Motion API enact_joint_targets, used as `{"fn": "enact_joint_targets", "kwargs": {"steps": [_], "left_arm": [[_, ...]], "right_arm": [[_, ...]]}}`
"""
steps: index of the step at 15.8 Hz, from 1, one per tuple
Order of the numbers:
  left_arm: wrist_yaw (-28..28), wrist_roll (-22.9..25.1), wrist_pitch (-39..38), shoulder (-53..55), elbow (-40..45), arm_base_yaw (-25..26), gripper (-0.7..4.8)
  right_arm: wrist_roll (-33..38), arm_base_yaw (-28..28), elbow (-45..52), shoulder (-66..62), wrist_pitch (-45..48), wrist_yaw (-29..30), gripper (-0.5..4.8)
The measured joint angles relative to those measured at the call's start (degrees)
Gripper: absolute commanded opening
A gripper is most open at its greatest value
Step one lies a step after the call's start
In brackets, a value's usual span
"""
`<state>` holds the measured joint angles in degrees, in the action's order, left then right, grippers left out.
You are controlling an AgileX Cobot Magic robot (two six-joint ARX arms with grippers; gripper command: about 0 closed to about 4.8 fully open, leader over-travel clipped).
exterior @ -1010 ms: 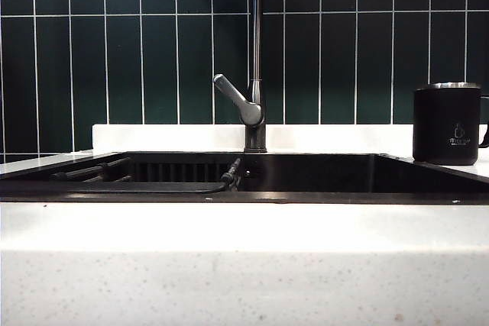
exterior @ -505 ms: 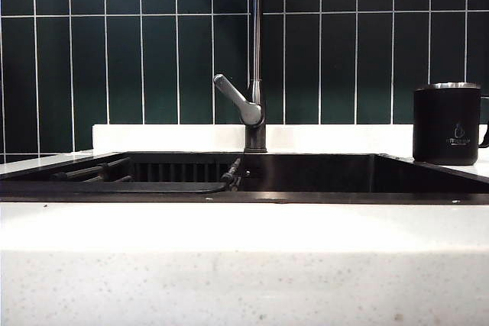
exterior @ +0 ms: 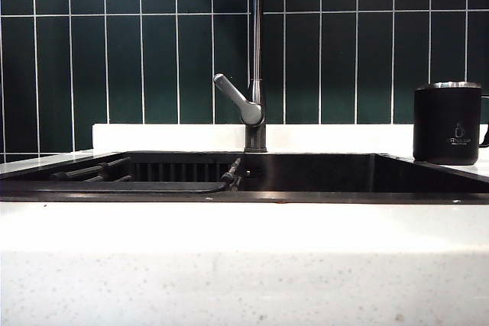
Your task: Pick up the mug next to the sink, go to the faucet to get some water, pour the water into the sink, and finally put the mug back to its place.
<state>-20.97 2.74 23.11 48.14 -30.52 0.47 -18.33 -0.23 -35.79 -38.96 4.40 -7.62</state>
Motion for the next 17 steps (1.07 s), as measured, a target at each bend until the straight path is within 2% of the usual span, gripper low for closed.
{"fn": "enact_joint_targets", "kwargs": {"steps": [2, 3, 6, 9, 10, 14, 17], "left_arm": [[-0.68, 0.0, 3.19, 4.09, 0.0, -0.24, 0.75], [-0.66, -0.02, 3.67, 5.14, -0.37, -0.37, 0.89], [-0.52, 0.37, 5.51, 9.53, -3.67, -1.99, 0.89], [-0.52, 1.73, 6.27, 15.61, -8.63, -5.51, 0.89], [-0.59, 1.75, 6.27, 18.86, -11.15, -6.95, 0.89], [-0.87, 1.68, 6.12, 23.91, -13.99, -8.39, 0.89], [-0.7, 1.51, 3.89, 24.04, -13.99, -8.39, 0.89]], "right_arm": [[-0.15, 0.09, -3.76, -4.5, 0.09, -1.46, 0.69], [-0.17, 0.2, -4.98, -5.92, -0.07, -1.9, 0.83], [0.04, 2.23, -12.07, -14.03, -0.24, -4.22, 1.07], [2.86, 3.04, -12.81, -18.05, -1.55, -4.24, 1.3], [3.08, 3.61, -12.81, -19.91, -3.26, -4.2, 1.59], [3.3, 3.65, -12.5, -23.74, -4.72, -4.28, 1.59], [3.28, 3.63, -12.5, -23.82, -6.21, -8.9, 1.59]]}}
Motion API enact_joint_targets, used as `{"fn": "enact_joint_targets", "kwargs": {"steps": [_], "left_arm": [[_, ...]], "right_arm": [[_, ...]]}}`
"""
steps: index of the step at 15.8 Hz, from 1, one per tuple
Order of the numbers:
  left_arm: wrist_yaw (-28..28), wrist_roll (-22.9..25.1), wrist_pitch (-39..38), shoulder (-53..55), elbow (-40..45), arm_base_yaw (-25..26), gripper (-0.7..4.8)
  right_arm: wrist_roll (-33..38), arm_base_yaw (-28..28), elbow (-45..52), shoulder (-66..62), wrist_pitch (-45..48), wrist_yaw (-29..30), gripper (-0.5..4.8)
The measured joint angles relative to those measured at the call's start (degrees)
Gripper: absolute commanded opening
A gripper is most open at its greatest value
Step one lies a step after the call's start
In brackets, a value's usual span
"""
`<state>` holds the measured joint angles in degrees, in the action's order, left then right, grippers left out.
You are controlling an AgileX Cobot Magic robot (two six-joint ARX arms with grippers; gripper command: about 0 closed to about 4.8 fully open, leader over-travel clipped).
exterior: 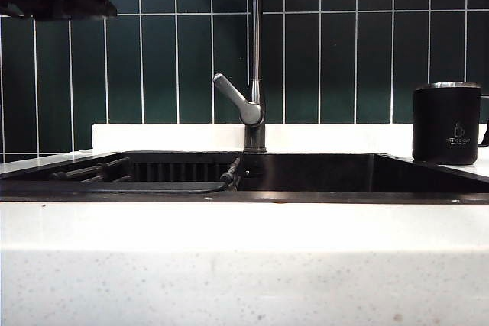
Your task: Pick up the mug next to the sink, go to the faucet to get some water, pour the water into the sink, and finally put the mug back to its place.
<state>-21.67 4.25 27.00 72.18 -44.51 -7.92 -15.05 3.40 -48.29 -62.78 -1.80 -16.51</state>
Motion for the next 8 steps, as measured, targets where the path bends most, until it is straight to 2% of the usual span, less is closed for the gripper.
{"fn": "enact_joint_targets", "kwargs": {"steps": [5, 8], "left_arm": [[2.73, -1.31, -0.24, 2.64, -0.04, -0.09, 0.89], [2.69, -1.25, 2.32, 4.44, -0.07, -0.07, 0.89]], "right_arm": [[-0.17, -0.37, 0.31, 0.68, -1.75, -2.45, 1.59], [0.07, 1.07, 4.39, 0.7, -1.77, 0.72, 1.86]]}}
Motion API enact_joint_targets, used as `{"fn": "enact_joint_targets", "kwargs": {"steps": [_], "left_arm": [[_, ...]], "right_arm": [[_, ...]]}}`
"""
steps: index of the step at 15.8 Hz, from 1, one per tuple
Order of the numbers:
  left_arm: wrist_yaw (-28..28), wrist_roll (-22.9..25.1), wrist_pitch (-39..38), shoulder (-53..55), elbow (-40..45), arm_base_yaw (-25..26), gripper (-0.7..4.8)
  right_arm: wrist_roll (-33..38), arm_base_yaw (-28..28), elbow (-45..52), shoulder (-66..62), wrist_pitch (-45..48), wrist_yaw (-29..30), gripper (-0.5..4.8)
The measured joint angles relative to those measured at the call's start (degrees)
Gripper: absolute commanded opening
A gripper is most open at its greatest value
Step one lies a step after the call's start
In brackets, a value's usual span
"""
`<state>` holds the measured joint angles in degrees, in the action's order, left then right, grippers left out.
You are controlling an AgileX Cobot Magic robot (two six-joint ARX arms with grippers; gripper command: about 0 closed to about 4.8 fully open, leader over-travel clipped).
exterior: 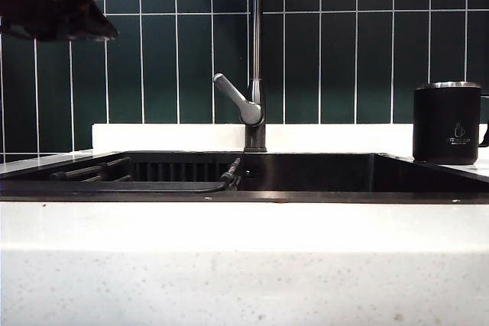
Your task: Pick up the mug next to the sink, go to the faucet to get some water, pour the water into the sink, and finally put the mug back to its place.
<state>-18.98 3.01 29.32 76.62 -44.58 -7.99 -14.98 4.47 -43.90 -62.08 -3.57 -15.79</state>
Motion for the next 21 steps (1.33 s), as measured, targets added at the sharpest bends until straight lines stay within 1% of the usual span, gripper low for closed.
{"fn": "enact_joint_targets", "kwargs": {"steps": [1, 4, 5, 6, 7, 8, 9, 11, 14, 16, 17, 19, 21], "left_arm": [[0.0, 0.0, 0.07, 0.09, 0.0, 0.0, 0.89], [-0.04, 0.0, 1.88, 0.04, -0.28, 0.02, 0.89], [-0.07, 0.04, 2.64, 0.04, -0.33, 0.0, 1.21], [-0.04, 1.09, 3.08, 0.04, -0.59, 0.0, 1.71], [-0.31, 1.29, 3.3, 0.26, -0.7, 0.09, 1.81], [-1.14, 1.49, 3.61, 1.05, -1.05, 0.09, 1.81], [-1.79, 1.44, 3.93, 2.99, -1.79, 0.07, 1.81], [-2.4, 1.46, 3.04, 5.25, -2.8, 0.13, 1.81], [-2.73, 1.46, 3.32, 8.94, -6.62, 0.13, 1.8], [-2.78, 1.44, 3.61, 10.47, -7.13, 0.07, 1.8], [-2.78, 1.44, 3.74, 10.84, -7.13, 0.09, 1.8], [-2.8, 1.44, 3.91, 11.45, -7.13, 0.09, 1.8], [-2.82, 1.44, 3.96, 11.56, -7.13, 0.11, 1.8]], "right_arm": [[0.11, 0.17, 1.25, 0.0, 0.28, 0.81, 2.2], [0.81, 2.16, 5.55, -0.46, 5.81, 4.83, 2.22], [1.09, 2.73, 5.6, -2.29, 8.63, 5.4, 2.22], [1.27, 3.23, 5.62, -4.04, 9.29, 6.36, 2.22], [1.31, 3.21, 5.6, -5.38, 10.69, 6.91, 2.22], [1.36, 3.19, 5.6, -6.67, 12.09, 7.21, 2.24], [1.46, 3.21, 5.6, -8.35, 13.03, 8.39, 2.41], [1.49, 3.21, 5.6, -9.86, 13.33, 8.96, 2.53], [1.49, 4.68, 5.57, -12.48, 17.38, 9.38, 2.53], [3.8, 5.77, 5.55, -15.19, 19.19, 9.77, 2.53], [4.79, 6.05, 5.55, -15.85, 19.45, 11.15, 2.52], [5.44, 6.03, 5.44, -17.33, 21.86, 13.09, 2.52], [6.67, 6.08, 5.46, -17.99, 22.05, 13.86, 2.52]]}}
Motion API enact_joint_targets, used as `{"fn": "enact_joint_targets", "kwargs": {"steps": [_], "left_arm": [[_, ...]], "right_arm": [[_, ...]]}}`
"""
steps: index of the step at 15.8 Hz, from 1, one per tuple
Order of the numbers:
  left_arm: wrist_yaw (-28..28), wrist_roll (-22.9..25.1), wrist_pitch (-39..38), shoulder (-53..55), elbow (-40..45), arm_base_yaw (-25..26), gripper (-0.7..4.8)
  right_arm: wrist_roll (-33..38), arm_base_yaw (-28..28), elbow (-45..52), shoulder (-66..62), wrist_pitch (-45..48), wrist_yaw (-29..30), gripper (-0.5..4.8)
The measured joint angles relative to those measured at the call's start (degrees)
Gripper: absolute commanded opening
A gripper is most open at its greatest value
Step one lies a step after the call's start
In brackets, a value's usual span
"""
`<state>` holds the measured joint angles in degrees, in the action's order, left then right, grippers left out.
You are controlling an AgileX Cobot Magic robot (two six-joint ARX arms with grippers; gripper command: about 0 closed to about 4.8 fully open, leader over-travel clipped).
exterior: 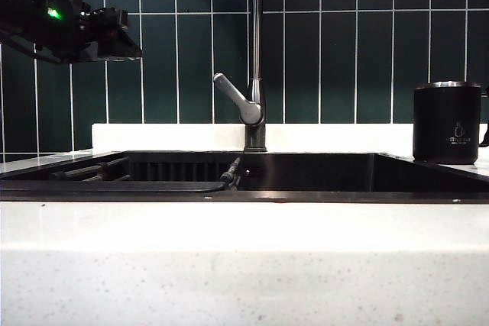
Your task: Pick up the mug next to the sink, go to the faucet to get some water, pour the water into the sink, and finally put the mug back to its place.
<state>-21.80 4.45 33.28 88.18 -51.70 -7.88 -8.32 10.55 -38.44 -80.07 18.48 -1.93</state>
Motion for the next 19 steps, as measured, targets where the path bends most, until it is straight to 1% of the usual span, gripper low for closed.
{"fn": "enact_joint_targets", "kwargs": {"steps": [9, 13, 19], "left_arm": [[-0.09, 0.0, -0.02, 0.15, -0.02, 0.0, 1.8], [-0.09, 0.0, -0.26, 0.74, -0.02, 0.0, 1.8], [-0.09, 0.0, -1.46, 0.92, -0.02, -0.02, 1.8]], "right_arm": [[3.91, -0.02, -0.04, -2.32, 9.16, 2.1, 2.52], [5.09, -0.07, -1.64, -5.86, 11.34, 5.27, 2.52], [5.11, 0.17, -5.14, -11.17, 14.43, 5.22, 2.5]]}}
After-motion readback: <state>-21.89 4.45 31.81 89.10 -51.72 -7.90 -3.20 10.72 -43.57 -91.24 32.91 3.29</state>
